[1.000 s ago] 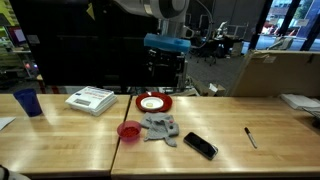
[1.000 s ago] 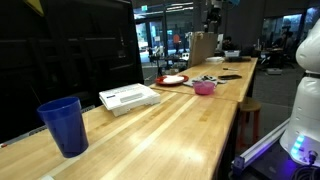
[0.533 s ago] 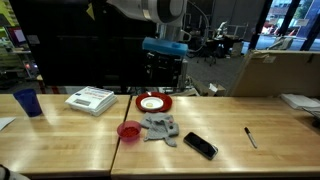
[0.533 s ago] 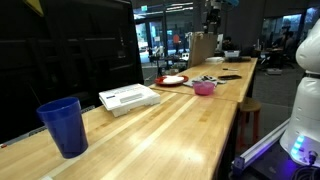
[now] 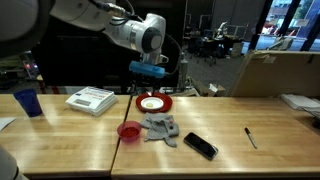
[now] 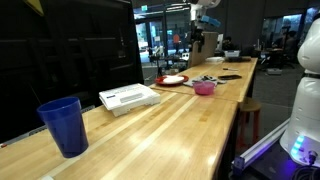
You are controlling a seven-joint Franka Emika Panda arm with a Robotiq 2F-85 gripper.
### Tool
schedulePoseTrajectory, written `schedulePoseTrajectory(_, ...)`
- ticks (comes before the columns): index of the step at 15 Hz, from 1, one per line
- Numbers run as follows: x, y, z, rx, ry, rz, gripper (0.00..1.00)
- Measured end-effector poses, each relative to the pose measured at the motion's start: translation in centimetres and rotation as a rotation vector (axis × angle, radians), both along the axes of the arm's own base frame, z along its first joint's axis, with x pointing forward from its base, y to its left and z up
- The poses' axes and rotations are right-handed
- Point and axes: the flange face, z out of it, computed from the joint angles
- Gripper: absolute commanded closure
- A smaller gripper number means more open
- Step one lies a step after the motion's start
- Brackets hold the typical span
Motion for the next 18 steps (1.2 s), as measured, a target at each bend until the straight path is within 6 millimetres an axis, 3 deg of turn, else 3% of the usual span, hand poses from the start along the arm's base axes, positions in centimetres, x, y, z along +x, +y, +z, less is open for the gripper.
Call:
schedulePoseTrajectory(4,0.7,3.7,-4.1,0.018,0.05,0.017,0.0)
schedulePoseTrajectory(10,-1.0,7.1,-7.7,0.011,0.138,0.0,0.0)
schedulePoseTrajectory(14,-2.8,8.4,-10.8,0.01,0.197,-0.06,0.0)
schedulePoseTrajectory(18,-5.0,8.2,-13.0,-0.019,0.249,-0.215,0.0)
